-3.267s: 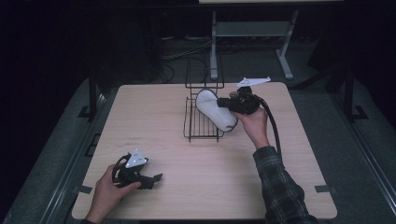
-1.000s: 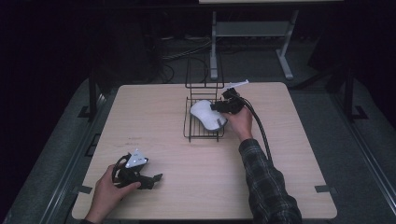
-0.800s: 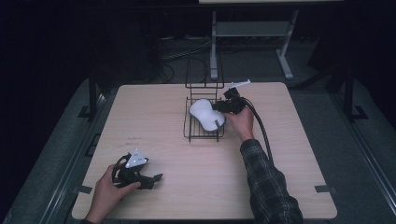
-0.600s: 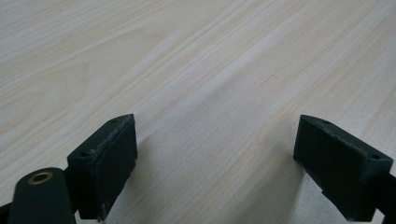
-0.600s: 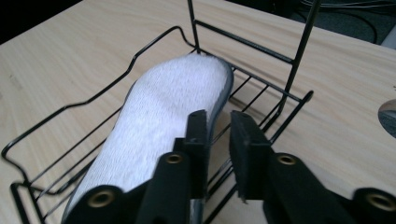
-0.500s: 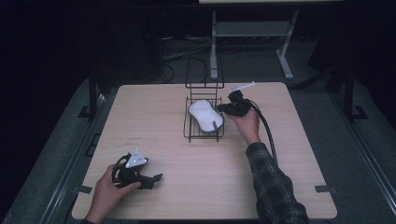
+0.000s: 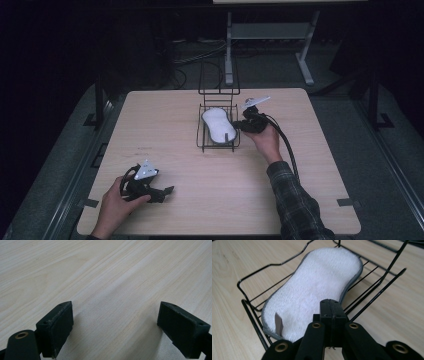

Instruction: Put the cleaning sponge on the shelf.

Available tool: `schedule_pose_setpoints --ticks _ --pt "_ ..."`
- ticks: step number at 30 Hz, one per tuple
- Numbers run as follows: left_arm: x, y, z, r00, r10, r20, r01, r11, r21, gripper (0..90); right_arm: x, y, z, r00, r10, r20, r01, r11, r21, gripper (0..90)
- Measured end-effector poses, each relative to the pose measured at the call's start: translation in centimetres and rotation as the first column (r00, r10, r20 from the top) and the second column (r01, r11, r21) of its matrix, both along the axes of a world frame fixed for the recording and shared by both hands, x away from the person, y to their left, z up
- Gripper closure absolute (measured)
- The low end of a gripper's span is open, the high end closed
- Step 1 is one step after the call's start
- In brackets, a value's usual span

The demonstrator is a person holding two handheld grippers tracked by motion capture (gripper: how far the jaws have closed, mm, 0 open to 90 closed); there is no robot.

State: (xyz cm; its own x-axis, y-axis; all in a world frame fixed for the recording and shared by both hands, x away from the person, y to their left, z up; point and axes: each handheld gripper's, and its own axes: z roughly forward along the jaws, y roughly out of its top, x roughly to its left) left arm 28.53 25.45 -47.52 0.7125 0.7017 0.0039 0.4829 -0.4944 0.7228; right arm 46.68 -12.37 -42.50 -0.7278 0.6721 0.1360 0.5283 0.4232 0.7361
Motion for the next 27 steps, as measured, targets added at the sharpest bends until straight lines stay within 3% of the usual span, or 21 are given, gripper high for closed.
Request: schedule_pose_setpoints --ticks 12,24,27 --pt "0.0 0.0 0.0 1.0 0.0 0.0 0.0 1.0 0.001 12.7 -1.4 1.2 -0.6 0.9979 0.064 -0.002 -0.064 0.998 -0.007 89.4" --pt "0.0 0.0 0.0 1.0 0.0 0.0 0.0 1.0 -0.001 12.7 -2.6 -0.6 0.8 0.9998 0.016 0.01 -0.016 1.0 0.006 89.2" --pt "0.0 0.0 0.0 1.0 0.0 0.0 0.0 1.0 0.0 12.7 -3.0 -1.4 1.2 1.0 -0.001 0.002 0.001 1.0 0.018 83.5"
